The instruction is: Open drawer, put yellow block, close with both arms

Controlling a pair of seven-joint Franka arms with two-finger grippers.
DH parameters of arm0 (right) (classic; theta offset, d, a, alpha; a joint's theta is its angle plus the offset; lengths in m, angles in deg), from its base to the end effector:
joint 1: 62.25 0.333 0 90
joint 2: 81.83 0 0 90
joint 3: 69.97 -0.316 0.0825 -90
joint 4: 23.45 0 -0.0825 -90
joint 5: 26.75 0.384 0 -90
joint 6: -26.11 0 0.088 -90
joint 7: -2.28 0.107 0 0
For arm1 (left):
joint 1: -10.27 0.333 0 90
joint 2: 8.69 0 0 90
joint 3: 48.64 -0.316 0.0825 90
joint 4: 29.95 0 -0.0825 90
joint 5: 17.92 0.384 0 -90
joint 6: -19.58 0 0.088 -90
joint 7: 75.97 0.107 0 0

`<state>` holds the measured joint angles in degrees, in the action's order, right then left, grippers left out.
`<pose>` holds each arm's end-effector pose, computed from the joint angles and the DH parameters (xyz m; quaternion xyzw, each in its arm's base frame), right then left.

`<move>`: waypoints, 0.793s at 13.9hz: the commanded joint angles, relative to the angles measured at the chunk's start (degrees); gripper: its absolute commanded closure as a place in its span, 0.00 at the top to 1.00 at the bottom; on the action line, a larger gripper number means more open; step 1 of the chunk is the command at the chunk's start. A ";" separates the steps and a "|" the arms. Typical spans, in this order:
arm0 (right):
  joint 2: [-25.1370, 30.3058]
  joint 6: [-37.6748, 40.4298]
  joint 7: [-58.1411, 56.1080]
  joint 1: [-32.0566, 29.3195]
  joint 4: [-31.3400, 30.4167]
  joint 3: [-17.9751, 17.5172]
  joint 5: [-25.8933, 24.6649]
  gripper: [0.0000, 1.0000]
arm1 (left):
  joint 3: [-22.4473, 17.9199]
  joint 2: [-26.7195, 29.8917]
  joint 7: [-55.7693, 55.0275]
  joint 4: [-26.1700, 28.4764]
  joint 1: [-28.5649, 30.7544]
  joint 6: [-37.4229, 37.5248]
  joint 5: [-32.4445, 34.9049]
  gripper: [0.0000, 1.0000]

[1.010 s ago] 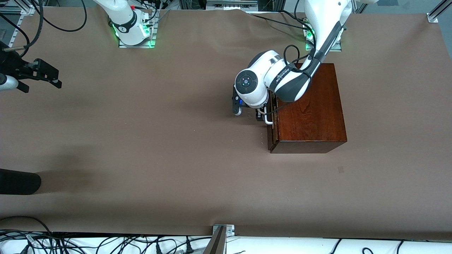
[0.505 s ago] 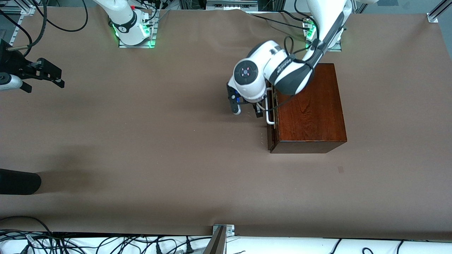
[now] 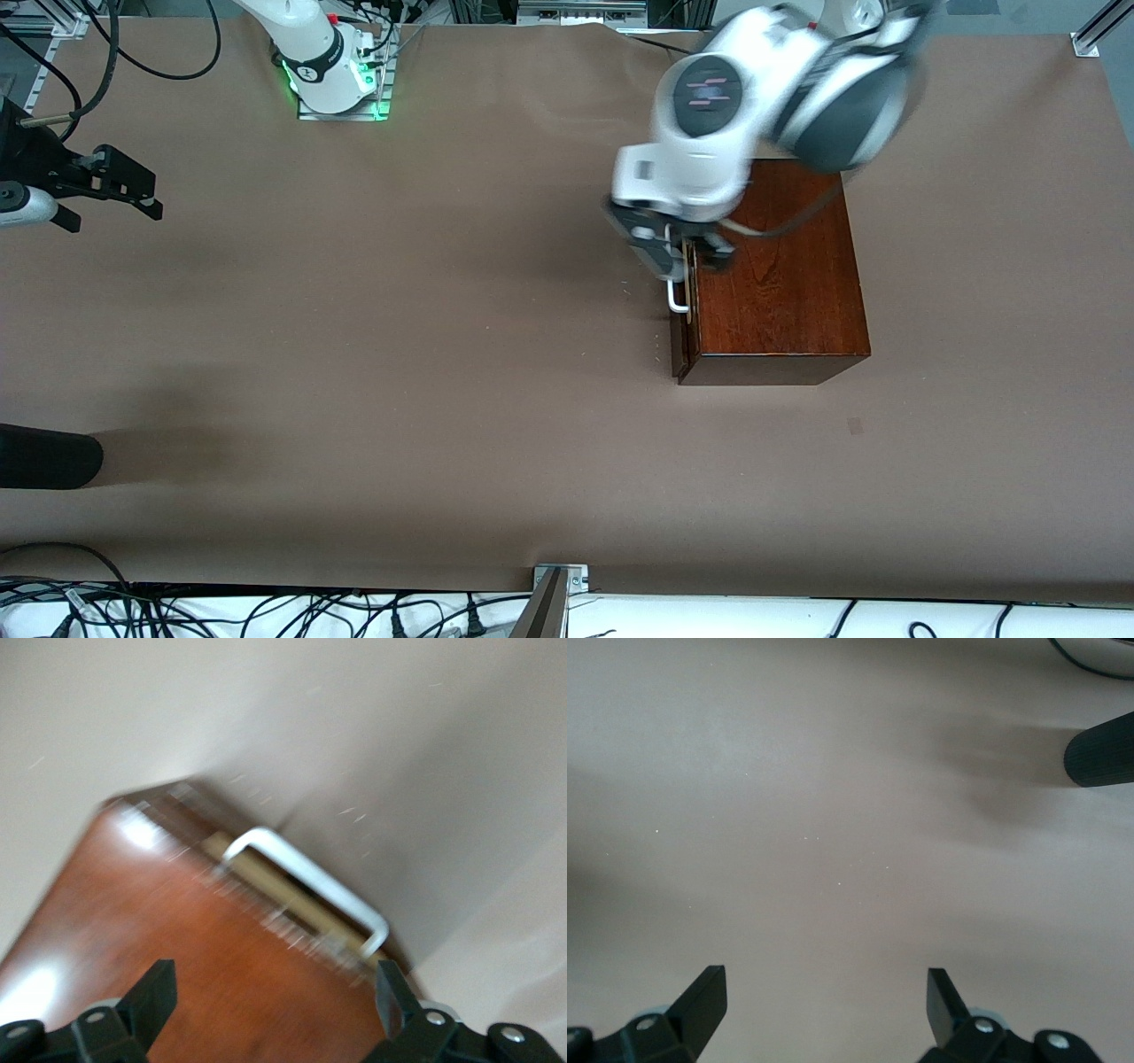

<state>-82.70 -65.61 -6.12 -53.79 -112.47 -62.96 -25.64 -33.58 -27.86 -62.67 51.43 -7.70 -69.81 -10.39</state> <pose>0.5622 0.0168 0.6269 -0.9962 -0.0857 -0.0165 0.0078 0.5551 -0.3164 0.4991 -0.9144 0.3937 0.0864 0.0377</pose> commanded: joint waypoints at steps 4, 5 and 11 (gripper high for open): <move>0.34 0.93 -0.30 0.06 0.69 -0.07 -0.06 1.00 | -8.45 5.00 -2.12 -0.18 7.07 1.87 -2.26 1.00; 0.34 0.84 -0.30 0.06 0.69 -0.07 -0.06 1.00 | -10.65 5.19 -3.53 0.09 8.73 0.20 -2.61 1.00; 0.26 0.40 -0.12 0.06 0.69 -0.07 0.38 1.00 | -11.64 15.45 -17.12 11.07 15.68 -6.32 -3.75 1.00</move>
<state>-82.70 -65.65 -6.12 -53.74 -112.43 -62.97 -25.60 -45.71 -19.61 -72.41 54.93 7.68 -74.33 -12.81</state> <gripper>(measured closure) 0.000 0.000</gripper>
